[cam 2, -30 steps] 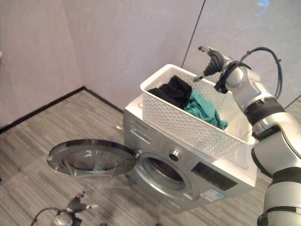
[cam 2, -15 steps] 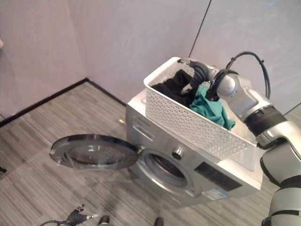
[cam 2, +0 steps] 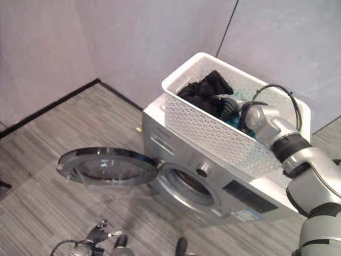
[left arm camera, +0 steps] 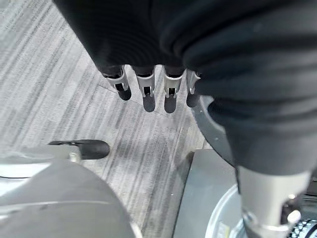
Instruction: Grab the laundry basket,head to the washer,open it,put in the laundry and shut it.
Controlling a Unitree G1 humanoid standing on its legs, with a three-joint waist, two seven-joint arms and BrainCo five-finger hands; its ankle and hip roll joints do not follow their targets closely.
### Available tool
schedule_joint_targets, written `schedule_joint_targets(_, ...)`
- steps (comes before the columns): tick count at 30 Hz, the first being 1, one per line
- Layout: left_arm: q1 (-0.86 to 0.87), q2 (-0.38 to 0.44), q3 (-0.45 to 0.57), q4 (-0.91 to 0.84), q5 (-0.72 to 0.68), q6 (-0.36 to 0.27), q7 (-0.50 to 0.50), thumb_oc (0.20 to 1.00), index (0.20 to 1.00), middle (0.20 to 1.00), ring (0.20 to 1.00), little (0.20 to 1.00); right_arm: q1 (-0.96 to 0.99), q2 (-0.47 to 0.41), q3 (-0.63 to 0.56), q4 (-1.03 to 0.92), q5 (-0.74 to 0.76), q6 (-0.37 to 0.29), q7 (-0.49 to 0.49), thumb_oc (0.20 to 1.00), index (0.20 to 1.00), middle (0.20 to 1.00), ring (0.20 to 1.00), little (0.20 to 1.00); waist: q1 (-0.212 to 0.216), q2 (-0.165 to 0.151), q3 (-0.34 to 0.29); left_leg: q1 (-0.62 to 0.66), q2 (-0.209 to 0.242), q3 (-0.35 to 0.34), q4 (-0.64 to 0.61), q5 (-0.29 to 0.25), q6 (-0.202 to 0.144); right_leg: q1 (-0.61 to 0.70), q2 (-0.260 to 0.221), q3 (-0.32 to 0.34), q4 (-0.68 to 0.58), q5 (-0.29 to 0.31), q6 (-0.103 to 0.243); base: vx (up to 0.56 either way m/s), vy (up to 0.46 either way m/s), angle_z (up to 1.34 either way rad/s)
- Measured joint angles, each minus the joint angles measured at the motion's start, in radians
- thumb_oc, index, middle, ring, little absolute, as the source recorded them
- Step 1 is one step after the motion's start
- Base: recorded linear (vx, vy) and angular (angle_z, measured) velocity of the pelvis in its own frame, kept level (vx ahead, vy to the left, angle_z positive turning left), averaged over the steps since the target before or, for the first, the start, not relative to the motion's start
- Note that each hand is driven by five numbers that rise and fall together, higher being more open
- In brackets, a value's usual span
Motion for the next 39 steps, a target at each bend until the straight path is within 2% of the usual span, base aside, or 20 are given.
schedule_joint_targets(4,-0.001,0.007,-0.009,-0.008,-0.009,-0.001,0.001,1.0,1.0,1.0,1.0,1.0,-0.057,0.042,-0.01,0.157,-0.045,0.0,-0.047,1.0,1.0,1.0,1.0,1.0,0.009,0.006,0.01,-0.033,0.0,-0.019,0.003,0.007,-0.005,-0.018,0.001,-0.014,0.0,0.001,-0.001,-0.07,-0.011,0.11)
schedule_joint_targets(6,-0.005,0.011,-0.01,-0.002,-0.013,-0.003,0.003,1.0,1.0,1.0,1.0,1.0,-0.095,0.071,-0.025,0.237,-0.06,-0.003,-0.087,1.0,1.0,1.0,1.0,1.0,0.022,0.016,0.042,-0.048,0.0,-0.019,0.006,0.011,-0.007,-0.032,0.001,-0.013,0.0,0.001,-0.001,-0.08,-0.014,0.0)
schedule_joint_targets(7,-0.018,0.015,-0.01,0.019,-0.015,-0.005,0.004,1.0,1.0,1.0,1.0,1.0,-0.152,0.076,-0.016,0.301,-0.06,-0.001,-0.092,0.564,0.564,0.564,0.564,0.564,0.025,-0.002,0.042,-0.087,-0.001,-0.025,0.026,0.011,-0.008,-0.058,0.002,-0.015,0.0,0.005,-0.002,-0.04,0.001,0.07)
schedule_joint_targets(8,-0.021,0.017,-0.011,0.021,-0.015,-0.005,0.004,1.0,1.0,1.0,1.0,1.0,-0.169,0.073,-0.015,0.312,-0.062,0.006,-0.098,0.241,0.241,0.241,0.241,0.241,0.026,0.002,0.047,-0.106,-0.002,-0.03,0.033,0.012,-0.009,-0.073,0.002,-0.018,0.0,0.008,-0.003,-0.03,0.01,0.14)
schedule_joint_targets(9,-0.023,0.017,-0.013,0.023,-0.015,-0.005,0.004,1.0,1.0,1.0,1.0,1.0,-0.185,0.065,-0.011,0.315,-0.062,0.014,-0.098,0.2,0.2,0.2,0.2,0.2,0.027,-0.003,0.055,-0.113,-0.003,-0.038,0.034,0.016,-0.012,-0.079,0.002,-0.024,0.0,0.015,-0.009,-0.01,0.008,0.14)
schedule_joint_targets(15,-0.044,0.002,-0.03,0.068,-0.016,-0.004,0.005,1.0,1.0,1.0,1.0,1.0,-0.193,0.053,-0.001,0.28,-0.054,0.018,-0.098,0.2,0.2,0.2,0.2,0.2,0.027,-0.005,0.06,-0.115,-0.004,-0.039,0.032,0.019,-0.012,-0.082,0.001,-0.025,0.0,0.02,-0.011,0.0,0.007,0.01)
schedule_joint_targets(24,-0.063,-0.001,-0.024,0.054,-0.016,-0.009,0.015,1.0,1.0,1.0,1.0,1.0,-0.178,0.031,-0.004,0.12,0.02,0.016,-0.104,0.2,0.2,0.2,0.2,0.2,0.019,-0.002,0.06,-0.045,-0.003,0.018,-0.001,0.023,-0.005,-0.063,-0.002,0.026,0.0,0.029,-0.008,0.01,0.018,-0.16)
schedule_joint_targets(29,-0.067,-0.008,0.002,0.058,-0.016,-0.009,0.014,1.0,1.0,1.0,1.0,1.0,-0.197,-0.031,-0.036,0.051,0.108,-0.003,-0.121,0.2,0.2,0.2,0.2,0.2,0.001,0.0,0.056,0.004,-0.003,0.035,-0.017,0.023,-0.002,-0.03,-0.003,0.042,0.0,0.029,-0.008,0.03,0.006,-0.08)
schedule_joint_targets(31,-0.066,-0.01,0.002,0.068,-0.015,-0.009,0.013,1.0,1.0,1.0,1.0,1.0,-0.208,-0.058,-0.042,0.056,0.134,-0.005,-0.14,0.2,0.2,0.2,0.2,0.2,-0.003,0.001,0.03,0.006,-0.003,0.04,-0.018,0.023,-0.002,-0.032,-0.003,0.048,0.0,0.029,-0.007,0.03,-0.002,-0.1)
schedule_joint_targets(33,-0.059,-0.023,0.002,0.096,-0.015,-0.009,0.013,1.0,1.0,1.0,1.0,1.0,-0.222,-0.079,-0.066,0.118,0.163,-0.006,-0.171,0.2,0.2,0.2,0.2,0.2,-0.005,0.017,-0.028,0.007,-0.003,0.041,-0.019,0.022,0.0,-0.031,-0.003,0.048,0.0,0.029,-0.007,0.04,-0.006,-0.02)
schedule_joint_targets(39,-0.029,-0.046,0.003,0.134,-0.016,-0.009,0.014,1.0,1.0,1.0,1.0,1.0,-0.263,-0.093,-0.081,0.173,0.184,-0.005,-0.235,0.2,0.2,0.2,0.2,0.2,-0.029,0.029,-0.061,0.021,-0.001,0.043,-0.02,0.02,0.006,-0.013,-0.001,0.051,-0.002,0.023,-0.007,0.0,0.0,0.0)
